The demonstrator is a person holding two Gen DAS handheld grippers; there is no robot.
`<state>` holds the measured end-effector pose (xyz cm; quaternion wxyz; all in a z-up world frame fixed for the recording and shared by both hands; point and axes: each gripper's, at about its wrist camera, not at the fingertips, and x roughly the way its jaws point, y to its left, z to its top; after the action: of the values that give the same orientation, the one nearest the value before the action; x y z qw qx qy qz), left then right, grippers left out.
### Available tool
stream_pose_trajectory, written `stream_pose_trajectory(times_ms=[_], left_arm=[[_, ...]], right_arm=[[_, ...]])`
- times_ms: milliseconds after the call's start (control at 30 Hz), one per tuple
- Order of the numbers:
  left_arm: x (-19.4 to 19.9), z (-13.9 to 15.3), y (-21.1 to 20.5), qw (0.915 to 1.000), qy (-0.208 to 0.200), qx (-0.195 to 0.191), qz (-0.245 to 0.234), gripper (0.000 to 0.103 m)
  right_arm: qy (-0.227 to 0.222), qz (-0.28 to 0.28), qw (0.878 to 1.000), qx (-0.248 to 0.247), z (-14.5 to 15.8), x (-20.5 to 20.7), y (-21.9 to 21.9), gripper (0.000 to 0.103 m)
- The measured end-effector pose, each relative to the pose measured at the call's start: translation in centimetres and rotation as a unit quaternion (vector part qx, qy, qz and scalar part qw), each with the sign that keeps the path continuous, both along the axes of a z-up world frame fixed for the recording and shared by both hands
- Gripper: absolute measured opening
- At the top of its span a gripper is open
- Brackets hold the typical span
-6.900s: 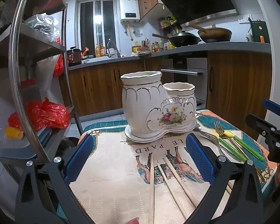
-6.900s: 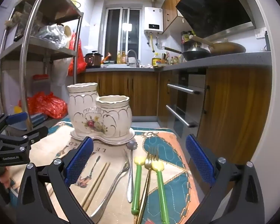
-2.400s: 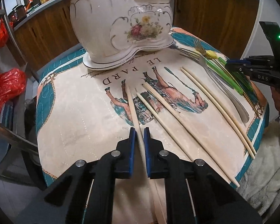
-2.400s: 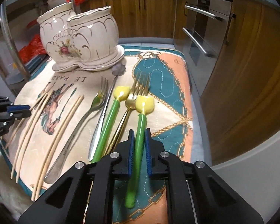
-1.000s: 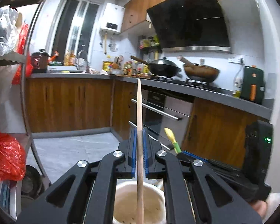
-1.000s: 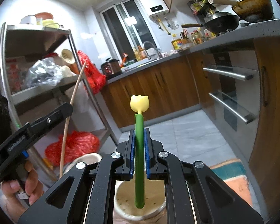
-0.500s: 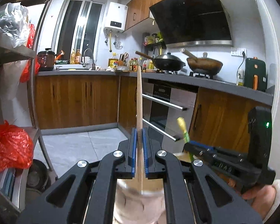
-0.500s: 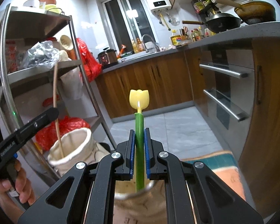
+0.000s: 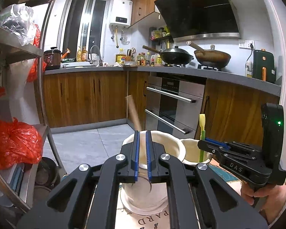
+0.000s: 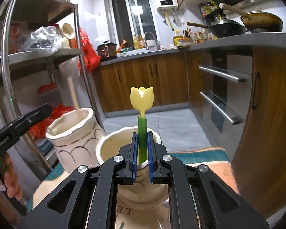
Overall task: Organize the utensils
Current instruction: 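Lower the green utensil into the smaller cup while the left lowers the chopstick, then open both tools and lift them away from the holder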
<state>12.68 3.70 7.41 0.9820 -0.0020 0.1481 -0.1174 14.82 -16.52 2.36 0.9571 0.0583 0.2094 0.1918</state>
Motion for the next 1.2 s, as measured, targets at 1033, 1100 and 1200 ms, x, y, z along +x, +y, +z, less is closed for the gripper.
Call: stream_pose_trajectory(times_ms=[1033, 1100, 1200], left_arm=[[-6.4, -1.7, -0.2, 0.9988, -0.023, 0.023, 0.037, 0.097], [-6.9, -2.2, -0.3, 0.9989, -0.016, 0.027, 0.035, 0.097], [-7.5, -2.9, -0.7, 0.9990, -0.002, 0.036, 0.028, 0.097]], right_arm=[[-0.037, -0.026, 0.998, 0.033, 2.7, -7.2, -5.0, 0.098], [-0.034, -0.033, 0.998, 0.030, 2.4, -7.7, -5.6, 0.098], [-0.023, -0.043, 0.999, 0.019, 1.7, -8.3, -6.4, 0.098]])
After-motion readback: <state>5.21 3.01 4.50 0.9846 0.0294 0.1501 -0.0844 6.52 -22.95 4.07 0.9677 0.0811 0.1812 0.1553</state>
